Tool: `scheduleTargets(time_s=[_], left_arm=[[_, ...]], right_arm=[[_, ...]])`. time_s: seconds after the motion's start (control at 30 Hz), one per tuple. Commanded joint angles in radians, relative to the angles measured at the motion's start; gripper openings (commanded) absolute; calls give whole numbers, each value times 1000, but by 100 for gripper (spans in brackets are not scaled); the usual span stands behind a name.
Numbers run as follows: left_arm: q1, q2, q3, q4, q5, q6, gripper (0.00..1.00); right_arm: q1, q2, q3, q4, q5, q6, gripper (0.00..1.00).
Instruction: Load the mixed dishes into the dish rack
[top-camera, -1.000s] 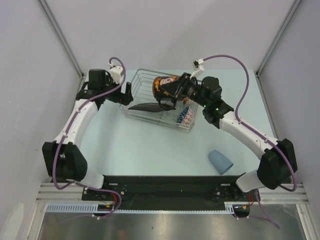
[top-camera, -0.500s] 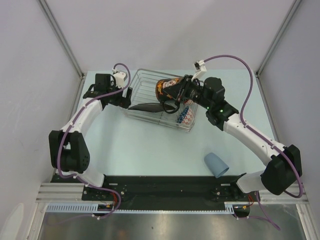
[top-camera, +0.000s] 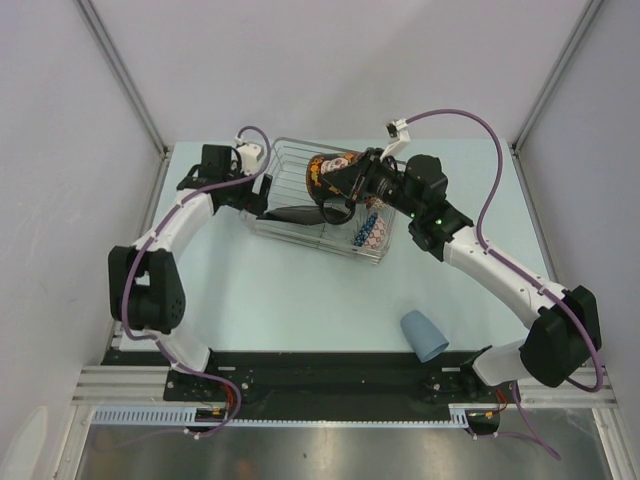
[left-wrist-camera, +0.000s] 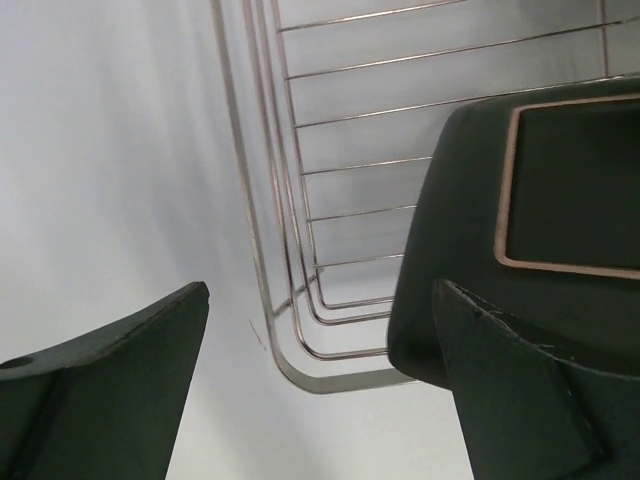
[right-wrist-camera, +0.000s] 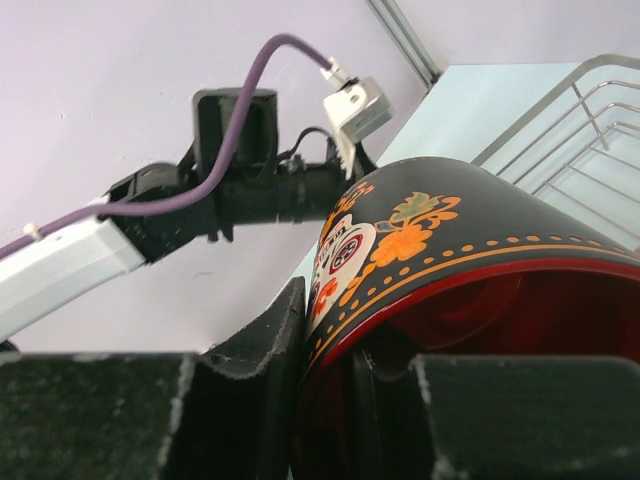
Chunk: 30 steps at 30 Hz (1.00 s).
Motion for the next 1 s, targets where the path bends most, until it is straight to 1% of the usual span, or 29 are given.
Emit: scheduleTargets(time_s=[0.0,0.03,0.07,0.13,0.17,0.2,0.27,0.3,0.33,0.37,0.4,0.43,0.5,0.57,0.6,0.63,0.7,0.87,0.93,0.97], left_arm=[[34,60,202,-21,63,-57,98],[31,52,219,-12,94,-90,98],[30,35,261,-14,159,-105,98],[28,27,318,-58,233,-152,98],[28,18,368,-78,314,-168,99],[28,11,387,-113,356,-182,99],[28,-9,416,-139,459,-219,99],[30,-38,416,-149,558,-226,99],[30,-54,414,-149,607,-283,99],[28,-69,387,-140,652,-306,99],[28,-100,366,-106,748,-335,99],[24,-114,343,-95,779,-381,100],[18,-137,281,-68,835,-415,100],[13,-166,205,-34,864,-452,100],[13,-173,175,33,887,-522,100],[7,-181,151,66,942,-562,100],[-5,-183,99,136,974,-640,100],[-50,-157,62,189,967,-671,100],[-61,-141,51,242,979,-740,100],[-64,-126,48,312,982,-772,100]], right_arm=[[5,-32,53,236,16,-28,0],[5,-26,53,254,19,-40,0],[5,-17,51,274,22,-40,0],[-10,14,37,369,25,-31,0],[-18,23,28,418,30,-25,0],[-25,46,17,520,40,-15,0],[-57,72,-6,630,68,34,0],[-67,92,-15,755,77,53,0],[-87,129,-16,809,94,83,0],[-94,153,-17,863,103,129,0],[-100,173,-17,967,112,160,0],[-107,210,-17,1010,134,182,0],[-125,243,-17,1105,157,264,0],[-133,273,-15,1141,175,298,0],[-133,284,-16,1159,177,308,0],[-133,290,-17,1169,186,315,0],[-130,316,-15,1211,204,358,0],[-122,330,-9,1233,205,368,0],[-116,330,-9,1233,194,361,0],[-116,332,-9,1236,192,358,0]])
